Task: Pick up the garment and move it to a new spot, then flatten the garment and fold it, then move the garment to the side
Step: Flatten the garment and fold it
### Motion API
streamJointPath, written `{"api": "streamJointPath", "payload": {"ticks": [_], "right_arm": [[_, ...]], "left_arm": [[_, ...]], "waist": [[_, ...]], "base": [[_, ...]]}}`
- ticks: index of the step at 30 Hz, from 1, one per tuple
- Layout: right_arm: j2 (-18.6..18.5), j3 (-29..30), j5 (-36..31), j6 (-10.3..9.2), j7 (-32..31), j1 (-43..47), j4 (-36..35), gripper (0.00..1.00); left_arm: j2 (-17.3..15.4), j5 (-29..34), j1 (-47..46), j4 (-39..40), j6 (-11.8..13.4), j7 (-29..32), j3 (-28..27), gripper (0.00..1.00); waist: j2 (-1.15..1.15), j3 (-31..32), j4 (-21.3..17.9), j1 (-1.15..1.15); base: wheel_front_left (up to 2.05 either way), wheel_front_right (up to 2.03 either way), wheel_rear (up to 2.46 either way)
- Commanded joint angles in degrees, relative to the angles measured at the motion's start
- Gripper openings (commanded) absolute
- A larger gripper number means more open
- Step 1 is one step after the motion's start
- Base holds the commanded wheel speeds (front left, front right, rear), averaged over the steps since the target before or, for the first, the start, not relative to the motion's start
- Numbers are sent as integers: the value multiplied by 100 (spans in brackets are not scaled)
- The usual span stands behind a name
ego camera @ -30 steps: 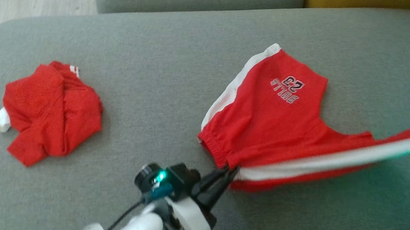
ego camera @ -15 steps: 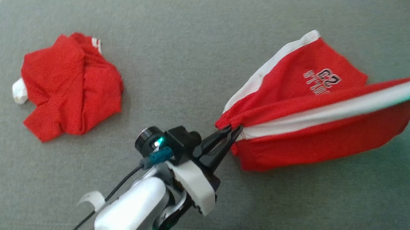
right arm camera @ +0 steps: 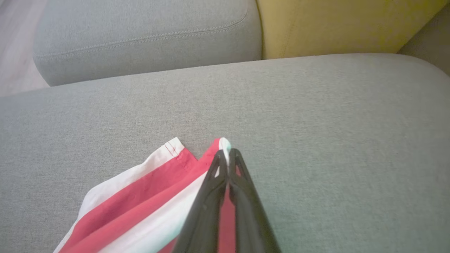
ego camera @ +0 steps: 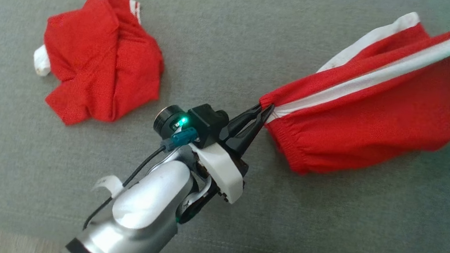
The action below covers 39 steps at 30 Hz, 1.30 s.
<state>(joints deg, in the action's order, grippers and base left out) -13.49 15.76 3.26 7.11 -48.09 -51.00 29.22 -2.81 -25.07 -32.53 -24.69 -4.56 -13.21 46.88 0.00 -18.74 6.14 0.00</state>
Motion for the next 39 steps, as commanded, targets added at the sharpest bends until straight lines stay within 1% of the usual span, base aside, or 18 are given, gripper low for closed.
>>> {"api": "streamJointPath", "payload": {"ticks": [1,3,7,13,16,17,18,19,20,21,27,28,29,33,36,39], "right_arm": [[-53,-144,-107,37,104,-307,-71,0],[-78,-213,-276,37,258,-494,261,0],[-97,-231,-444,37,478,-720,659,0],[-122,-363,-533,37,881,-1000,1144,0],[-119,-369,-558,37,1018,-1073,1297,0],[-120,-422,-584,37,1142,-1102,1349,32],[-117,-476,-595,37,1273,-1120,1405,100],[-113,-492,-581,37,1381,-1134,1478,100],[-100,-515,-556,37,1493,-1148,1551,100],[-82,-552,-515,37,1619,-1160,1621,100],[-44,-821,-173,37,2539,-1038,1939,100],[-30,-935,-84,37,2722,-981,1947,100],[22,-1099,240,37,3053,-854,1929,100],[1,-1640,874,37,3675,-453,1656,100],[-179,-2149,1247,37,4165,-52,1256,100],[-316,-2438,1640,37,4604,382,830,100]], "left_arm": [[-13,-65,-247,79,-20,-66,-100,0],[-10,-198,-372,21,-6,-109,31,0],[-9,-392,-539,0,83,-148,223,0],[-8,-608,-754,-57,199,-173,504,0],[-8,-662,-799,-48,241,-175,546,0],[-8,-680,-813,-43,265,-176,556,0],[-8,-694,-823,-44,294,-176,563,30],[-8,-701,-830,-48,326,-177,565,72],[-8,-702,-834,-52,354,-177,562,98],[-8,-700,-829,-67,374,-177,556,100],[-8,-614,-733,-219,458,-178,384,100],[-8,-597,-703,-222,473,-178,311,100],[-9,-536,-632,-223,512,-178,135,100],[-85,-446,-419,-113,582,-178,-298,100],[-153,-383,-244,95,665,-178,-681,100],[-217,-311,-44,391,776,-178,-1129,100]], "waist": [[0,-172,153,0],[0,-284,235,0],[0,-420,332,0],[0,-570,457,0],[0,-599,480,0],[0,-610,489,0],[0,-614,493,0],[0,-612,493,0],[0,-603,486,0],[0,-587,471,0],[0,-326,267,0],[0,-261,222,0],[0,-124,120,0],[0,183,-108,0],[0,406,-249,0],[0,645,-377,0]], "base": [[0,0,0],[0,0,0],[0,0,0],[0,0,0],[0,0,0],[0,0,0],[0,0,0],[0,0,0],[0,0,0],[0,0,0],[0,0,0],[0,0,0],[0,0,0],[0,0,0],[0,0,0],[0,0,0]]}}
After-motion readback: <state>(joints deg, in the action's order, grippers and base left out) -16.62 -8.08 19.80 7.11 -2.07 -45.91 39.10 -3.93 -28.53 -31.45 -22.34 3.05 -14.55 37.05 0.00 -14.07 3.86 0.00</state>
